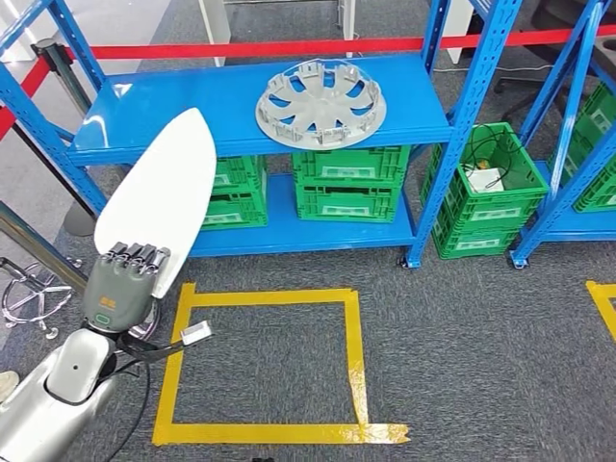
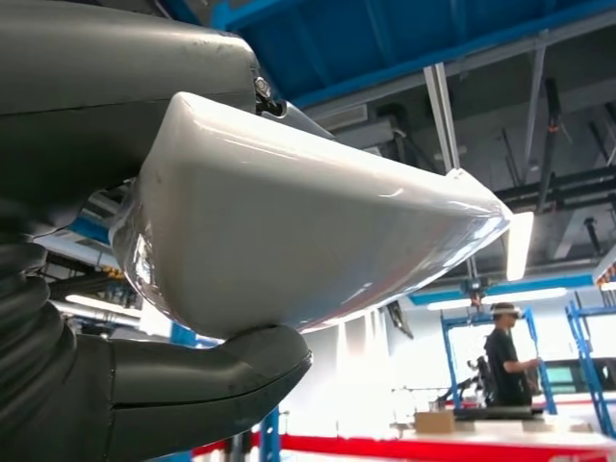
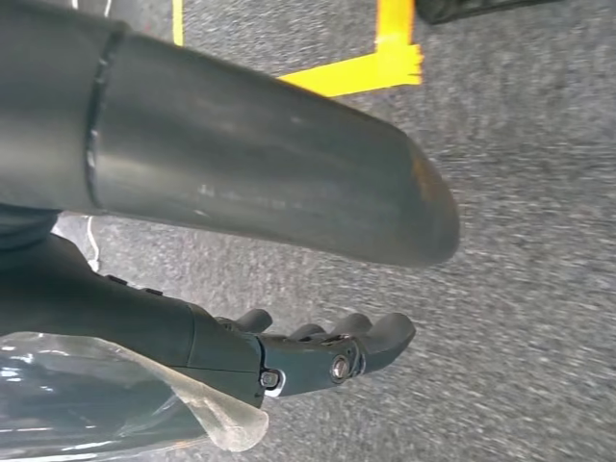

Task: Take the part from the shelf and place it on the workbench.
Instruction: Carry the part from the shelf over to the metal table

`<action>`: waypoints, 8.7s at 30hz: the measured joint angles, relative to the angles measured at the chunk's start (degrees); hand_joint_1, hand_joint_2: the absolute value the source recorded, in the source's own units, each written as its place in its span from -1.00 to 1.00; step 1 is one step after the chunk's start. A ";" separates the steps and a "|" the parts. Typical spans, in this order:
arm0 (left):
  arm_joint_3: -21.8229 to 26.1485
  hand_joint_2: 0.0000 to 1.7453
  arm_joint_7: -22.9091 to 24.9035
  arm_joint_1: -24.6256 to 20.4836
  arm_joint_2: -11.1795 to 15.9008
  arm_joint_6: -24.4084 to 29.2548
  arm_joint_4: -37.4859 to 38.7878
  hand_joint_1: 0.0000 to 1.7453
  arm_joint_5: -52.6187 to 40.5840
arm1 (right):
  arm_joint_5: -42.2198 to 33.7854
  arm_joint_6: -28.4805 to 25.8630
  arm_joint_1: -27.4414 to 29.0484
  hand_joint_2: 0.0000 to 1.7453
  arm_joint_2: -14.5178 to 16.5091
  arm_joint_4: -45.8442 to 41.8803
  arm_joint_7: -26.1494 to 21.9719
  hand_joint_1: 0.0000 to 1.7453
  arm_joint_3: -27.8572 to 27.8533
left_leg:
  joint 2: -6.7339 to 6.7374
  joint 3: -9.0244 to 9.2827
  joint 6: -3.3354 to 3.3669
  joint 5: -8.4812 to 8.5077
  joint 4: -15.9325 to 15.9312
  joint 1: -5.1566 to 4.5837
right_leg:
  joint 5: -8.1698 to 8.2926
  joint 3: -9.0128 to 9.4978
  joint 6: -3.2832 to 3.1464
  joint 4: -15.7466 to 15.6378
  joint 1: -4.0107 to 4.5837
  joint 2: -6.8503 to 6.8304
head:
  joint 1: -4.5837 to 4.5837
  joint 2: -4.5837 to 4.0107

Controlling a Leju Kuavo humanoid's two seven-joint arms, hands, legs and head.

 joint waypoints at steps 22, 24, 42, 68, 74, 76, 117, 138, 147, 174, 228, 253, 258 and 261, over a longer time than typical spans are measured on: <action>4.68 1.00 -0.40 4.18 4.97 1.83 -1.64 1.00 2.14 | 2.24 -0.43 -0.98 -1.00 1.22 -1.22 2.81 -1.00 2.54 | 0.18 3.71 2.51 12.33 -18.04 -1.08 | -3.46 5.68 1.70 -1.81 0.63 0.33 | 0.39 0.00; 5.27 1.00 -0.73 4.75 5.44 1.90 -2.12 1.00 2.54 | 2.50 -0.56 -1.06 -1.00 1.55 -1.30 3.25 -1.00 2.83 | 0.19 3.39 1.93 13.29 -18.40 -0.92 | -2.53 5.31 1.17 -2.48 0.60 0.32 | 0.45 0.00; 10.25 1.00 -5.55 6.75 6.52 2.10 -3.98 1.00 5.71 | 3.69 -1.34 -2.08 -1.00 3.69 -2.68 5.41 -1.00 4.32 | -0.28 11.59 1.56 5.04 -18.17 0.61 | 2.58 -6.92 3.17 2.41 -0.71 0.16 | 0.22 0.00; 14.30 1.00 -10.63 8.06 5.86 2.14 -4.15 1.00 8.89 | 4.34 -0.86 -2.29 -1.00 4.46 -3.32 6.03 -1.00 4.67 | -0.51 9.46 -0.85 6.54 -16.80 0.49 | -0.49 1.30 -0.02 -0.32 0.70 -0.20 | -0.31 0.00; 15.16 1.00 -11.16 8.20 5.76 2.15 -4.17 1.00 8.96 | 4.30 -0.86 -2.24 -1.00 4.50 -3.37 6.03 -1.00 4.68 | -0.35 8.35 1.86 7.76 -17.75 0.64 | -4.23 -2.52 1.86 5.79 0.55 0.13 | -0.11 0.00; 15.18 1.00 -11.23 8.29 5.62 2.15 -4.17 1.00 8.96 | 4.26 -0.86 -2.22 -1.00 4.52 -3.40 6.02 -1.00 4.69 | -0.34 7.57 2.14 8.26 -17.73 0.57 | -7.99 -6.11 2.16 13.78 0.43 0.18 | -0.03 0.00; 16.28 1.00 -10.96 8.26 8.07 2.17 -3.72 1.00 10.59 | 4.39 -1.02 -1.62 -1.00 4.55 -3.50 7.28 -1.00 4.64 | -0.36 5.20 1.48 11.08 -18.11 0.38 | -1.32 0.94 1.93 -0.02 0.40 0.32 | -0.12 0.00; 14.75 1.00 -11.23 8.20 8.55 2.31 -3.70 1.00 10.64 | 4.79 -0.88 -1.44 -1.00 4.48 -3.54 7.68 -1.00 4.67 | -0.51 -2.43 -1.54 2.43 -0.07 1.42 | -0.43 -0.14 -0.45 1.08 0.11 0.54 | -0.25 0.00; 14.45 1.00 -11.35 7.90 8.78 2.37 -3.69 1.00 10.82 | 4.88 -0.62 -1.49 -1.00 4.54 -3.54 7.77 -1.00 4.67 | -0.49 7.75 -0.24 7.34 -16.73 -0.04 | 0.06 -1.25 -0.20 1.34 0.96 0.40 | 0.00 0.00; 15.24 1.00 -12.14 9.43 7.78 2.42 -3.98 1.00 10.03 | 8.28 -1.68 -1.95 -1.00 4.59 -3.55 8.89 -1.00 5.80 | -3.74 6.07 1.10 11.09 -18.94 1.26 | -2.98 -1.67 3.95 5.57 -0.96 1.70 | 0.16 0.01; 23.29 1.00 -15.87 11.19 4.63 2.46 -9.70 1.00 12.39 | 4.99 -1.49 -0.29 -1.00 3.43 -3.08 6.02 -1.00 4.43 | 1.88 6.59 1.43 8.68 -17.12 0.36 | -1.82 3.42 2.55 -1.38 0.54 -8.57 | -1.31 0.00; 26.55 1.00 -13.29 17.54 2.85 2.45 -13.66 1.00 9.49 | -2.47 -4.94 1.96 -1.00 -0.70 1.24 2.76 -1.00 -3.79 | 0.55 2.50 0.03 6.14 -8.10 0.36 | -0.94 1.59 0.45 -0.33 0.10 -3.40 | -1.48 0.00; 27.46 1.00 -14.11 18.08 2.73 2.46 -14.09 1.00 9.79 | -1.71 -4.98 1.51 -1.00 -0.67 1.81 2.01 -1.00 -3.77 | 2.61 6.58 1.96 8.03 -16.56 -0.85 | -1.82 2.50 1.72 -0.48 0.60 -6.37 | -1.39 0.00; 27.66 1.00 -14.11 18.27 2.52 2.47 -14.21 1.00 9.24 | -1.20 -4.87 1.20 -1.00 -0.48 2.26 1.97 -1.00 -3.56 | 0.78 6.92 2.91 8.46 -17.33 -0.44 | -4.15 1.38 2.53 2.46 0.35 -3.98 | -1.15 0.00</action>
